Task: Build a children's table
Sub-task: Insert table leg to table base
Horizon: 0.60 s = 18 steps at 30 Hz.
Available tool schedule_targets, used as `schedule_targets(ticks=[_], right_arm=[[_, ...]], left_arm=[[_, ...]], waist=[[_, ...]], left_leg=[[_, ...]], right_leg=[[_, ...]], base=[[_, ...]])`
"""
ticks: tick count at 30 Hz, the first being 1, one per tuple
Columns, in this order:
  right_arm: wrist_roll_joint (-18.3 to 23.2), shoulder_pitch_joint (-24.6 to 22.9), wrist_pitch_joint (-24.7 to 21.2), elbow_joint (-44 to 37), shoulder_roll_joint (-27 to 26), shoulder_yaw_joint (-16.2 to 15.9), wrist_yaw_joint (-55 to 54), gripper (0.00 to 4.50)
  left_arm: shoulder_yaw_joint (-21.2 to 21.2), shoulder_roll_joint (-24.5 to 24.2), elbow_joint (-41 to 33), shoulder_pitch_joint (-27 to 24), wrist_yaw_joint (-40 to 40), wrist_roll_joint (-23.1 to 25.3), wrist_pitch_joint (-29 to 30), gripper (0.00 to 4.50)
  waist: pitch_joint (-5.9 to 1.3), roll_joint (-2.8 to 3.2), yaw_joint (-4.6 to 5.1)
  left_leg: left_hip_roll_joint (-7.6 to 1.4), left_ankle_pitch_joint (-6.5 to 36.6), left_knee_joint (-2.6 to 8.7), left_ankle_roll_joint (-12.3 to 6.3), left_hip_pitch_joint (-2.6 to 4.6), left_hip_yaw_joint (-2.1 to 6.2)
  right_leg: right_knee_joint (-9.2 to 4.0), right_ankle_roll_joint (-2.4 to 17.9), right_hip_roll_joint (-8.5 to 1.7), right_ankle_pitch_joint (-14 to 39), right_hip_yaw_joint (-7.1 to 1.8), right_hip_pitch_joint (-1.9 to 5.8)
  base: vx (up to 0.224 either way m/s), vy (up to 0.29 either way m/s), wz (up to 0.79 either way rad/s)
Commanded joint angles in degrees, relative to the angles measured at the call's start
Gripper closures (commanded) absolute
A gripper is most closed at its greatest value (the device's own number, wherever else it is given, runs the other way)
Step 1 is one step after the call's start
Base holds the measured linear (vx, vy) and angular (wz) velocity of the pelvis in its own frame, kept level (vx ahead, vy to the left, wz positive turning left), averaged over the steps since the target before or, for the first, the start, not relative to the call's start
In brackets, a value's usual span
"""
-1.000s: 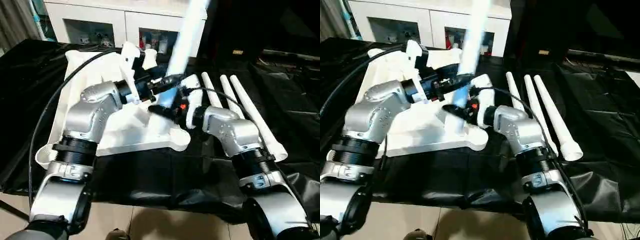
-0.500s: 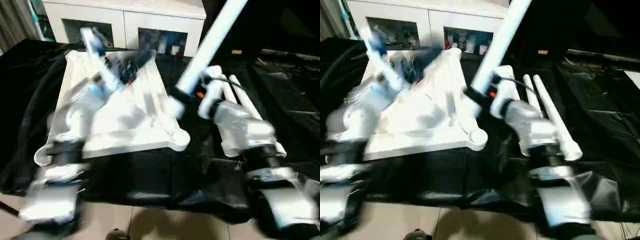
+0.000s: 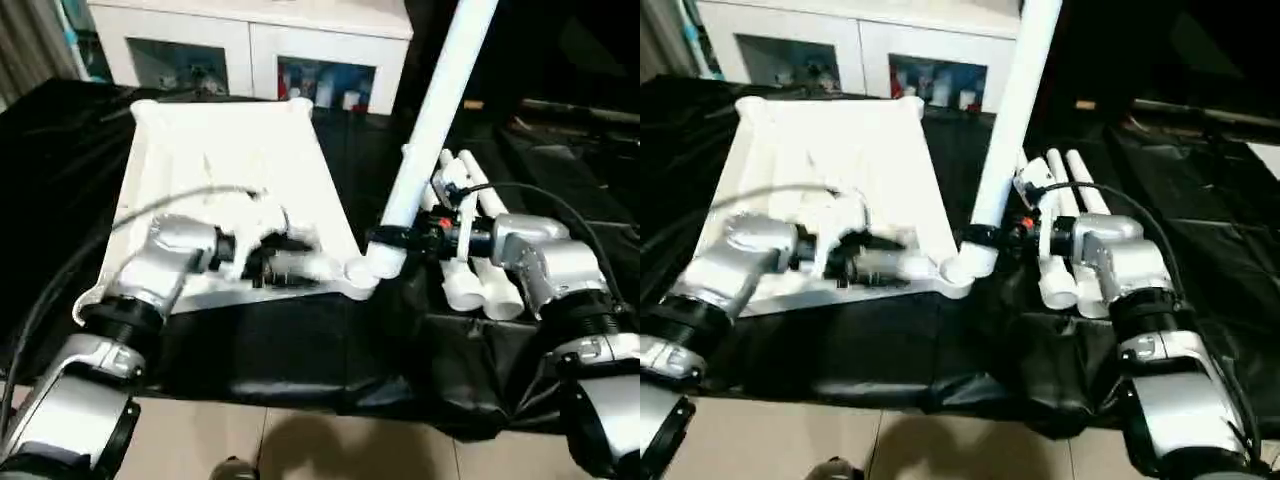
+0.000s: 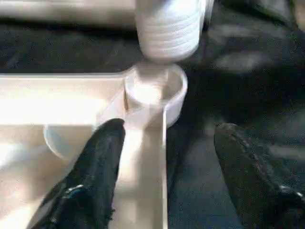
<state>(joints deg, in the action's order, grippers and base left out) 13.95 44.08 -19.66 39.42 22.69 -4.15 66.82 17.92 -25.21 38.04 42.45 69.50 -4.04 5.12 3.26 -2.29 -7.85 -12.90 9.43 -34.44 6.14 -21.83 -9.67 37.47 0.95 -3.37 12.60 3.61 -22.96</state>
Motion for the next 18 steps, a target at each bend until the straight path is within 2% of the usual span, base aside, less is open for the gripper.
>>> schedule_targets(ticks=[1,3,6,7,8,9,13,18], right_arm=[[-0.56,0.18,0.79,-1.58,0.68,-0.52,0.84,2.64],[-0.80,-0.01,0.97,-1.84,0.74,-0.78,1.22,2.64],[-0.90,-0.11,1.09,-2.14,0.83,-0.95,1.59,2.64],[-0.95,-0.03,1.42,-1.97,0.75,-1.08,1.88,2.64],[-0.97,0.02,1.62,-1.77,0.61,-1.13,1.88,2.64],[-0.98,0.05,1.74,-1.62,0.51,-1.15,1.85,2.64],[-1.36,-0.21,2.86,-0.75,-0.65,-1.48,0.95,2.64],[-1.48,-0.60,3.08,-0.81,-1.25,-1.48,0.68,2.64]], left_arm=[[1.19,-0.43,1.26,1.11,-0.34,2.00,-1.91,1.22],[1.67,-0.36,2.33,1.14,0.64,2.17,-1.72,1.22],[2.26,-0.23,4.10,1.65,-0.40,3.42,-1.72,1.59],[2.36,0.07,6.28,2.44,-2.48,4.54,-2.47,1.62],[2.40,0.24,7.32,2.85,-3.56,5.05,-2.73,1.62],[2.43,0.34,7.91,3.08,-4.15,5.34,-2.85,1.86],[1.69,1.56,10.49,4.07,-4.13,5.77,-2.68,2.16],[2.18,2.66,11.66,4.49,-3.77,6.16,-2.76,2.52]], waist=[[-4.75,1.14,0.36],[-4.88,1.14,0.40],[-4.93,1.08,0.38],[-4.94,1.34,0.24],[-4.90,1.27,0.31],[-4.91,1.21,0.25],[-4.93,1.51,0.10],[-5.00,1.52,0.03]], left_leg=[[-0.42,6.34,3.26,-0.98,1.15,-0.34],[-0.46,6.08,3.18,-1.05,1.20,-0.32],[-0.33,5.56,3.07,-1.66,1.10,-0.35],[-0.35,5.85,3.08,-1.67,1.17,-0.29],[-0.33,6.10,3.07,-1.72,1.14,-0.33],[-0.38,6.61,3.13,-1.54,1.15,-0.25],[-0.41,6.84,3.15,-1.01,1.12,-0.16],[-0.38,6.52,3.08,-1.47,1.07,-0.13]], right_leg=[[-3.57,14.12,-3.88,-6.23,-2.54,3.69],[-3.33,14.65,-3.77,-7.86,-2.52,3.71],[-3.21,15.17,-3.68,-9.81,-2.52,3.78],[-3.23,15.18,-3.76,-9.45,-2.47,3.71],[-3.30,15.17,-3.70,-9.23,-2.47,3.69],[-3.33,15.08,-3.80,-8.69,-2.47,3.79],[-3.32,15.67,-3.89,-9.08,-2.45,3.80],[-3.19,16.28,-3.89,-10.83,-2.40,3.89]], base=[[0.000,0.000,0.00],[0.000,0.000,0.00],[0.000,0.000,0.00],[0.000,0.000,0.00],[0.000,0.000,0.00],[0.000,0.000,0.00],[0.000,0.000,0.00],[0.000,0.000,0.00]])
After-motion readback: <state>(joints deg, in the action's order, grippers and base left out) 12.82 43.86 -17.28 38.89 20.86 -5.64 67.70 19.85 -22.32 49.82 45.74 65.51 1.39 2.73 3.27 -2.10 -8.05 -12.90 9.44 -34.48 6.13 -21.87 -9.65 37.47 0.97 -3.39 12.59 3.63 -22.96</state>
